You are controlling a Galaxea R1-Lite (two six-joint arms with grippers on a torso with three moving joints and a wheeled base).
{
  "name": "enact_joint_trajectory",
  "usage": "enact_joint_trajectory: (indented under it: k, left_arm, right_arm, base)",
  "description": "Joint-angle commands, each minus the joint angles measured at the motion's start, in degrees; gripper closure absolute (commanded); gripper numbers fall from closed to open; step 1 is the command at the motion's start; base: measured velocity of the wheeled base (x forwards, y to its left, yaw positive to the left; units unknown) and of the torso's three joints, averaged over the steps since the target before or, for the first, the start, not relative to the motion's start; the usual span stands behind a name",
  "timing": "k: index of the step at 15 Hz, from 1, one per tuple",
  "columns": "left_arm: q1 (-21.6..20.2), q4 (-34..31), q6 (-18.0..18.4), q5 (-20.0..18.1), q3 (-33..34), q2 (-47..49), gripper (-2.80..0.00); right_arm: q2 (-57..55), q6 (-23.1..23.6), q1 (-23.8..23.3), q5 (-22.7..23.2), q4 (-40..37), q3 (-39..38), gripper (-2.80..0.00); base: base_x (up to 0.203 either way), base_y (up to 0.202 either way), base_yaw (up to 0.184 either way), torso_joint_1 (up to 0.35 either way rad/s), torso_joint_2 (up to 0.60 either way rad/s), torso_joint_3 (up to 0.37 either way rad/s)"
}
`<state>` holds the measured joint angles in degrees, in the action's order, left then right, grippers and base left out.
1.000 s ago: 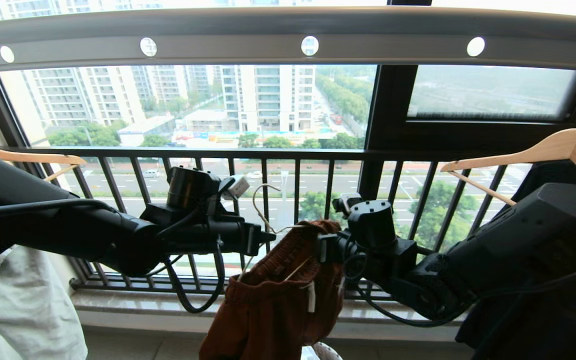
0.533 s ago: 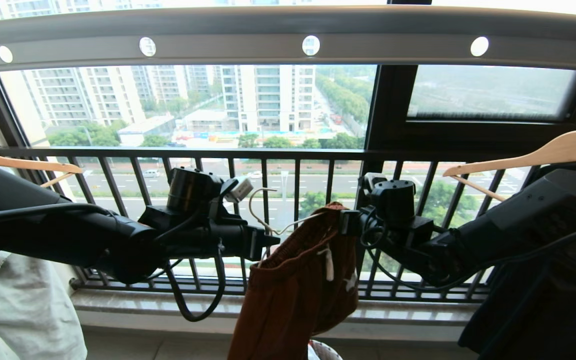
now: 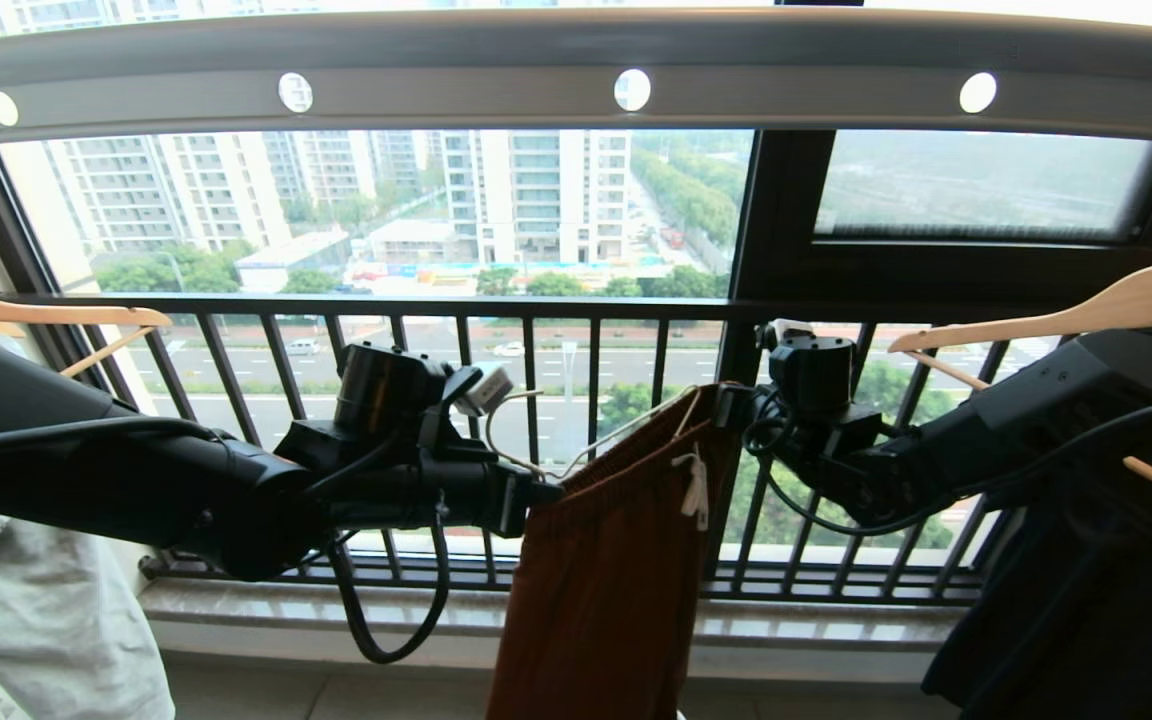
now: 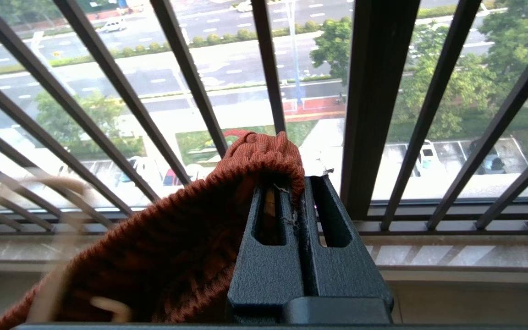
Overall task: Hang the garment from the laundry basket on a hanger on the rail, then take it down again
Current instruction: Take the clothes off the clothes rack
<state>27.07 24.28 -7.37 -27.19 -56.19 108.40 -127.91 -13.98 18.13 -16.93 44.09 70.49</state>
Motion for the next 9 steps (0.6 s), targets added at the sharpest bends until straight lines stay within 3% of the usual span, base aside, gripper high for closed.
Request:
enact_joint_trajectory:
  k: [1, 4, 9]
  left_arm:
    - [0.35, 0.16, 0.34, -0.15, 0.64, -0.82, 0.0]
    - [0.26, 0.24, 0.25, 0.03, 0.47, -0.91, 0.0]
    - [0.26, 0.33, -0.1, 0.38, -0.15, -0.33, 0.0]
  right_arm:
    - [-1.25, -0.06, -1.69, -0.22, 0.13, 1.46, 0.0]
    - [-0.97, 0.07, -0.94, -0.2, 0.13, -0.16, 0.0]
    - [3.73, 2.15, 9.8, 0.03, 0.37, -8.94, 0.0]
  base:
    - [0.0, 0.0, 0.0, 0.0, 0.0, 0.0]
    - [0.0, 0.0, 0.0, 0.0, 0.0, 0.0]
    - [0.0, 0.0, 0.0, 0.0, 0.0, 0.0]
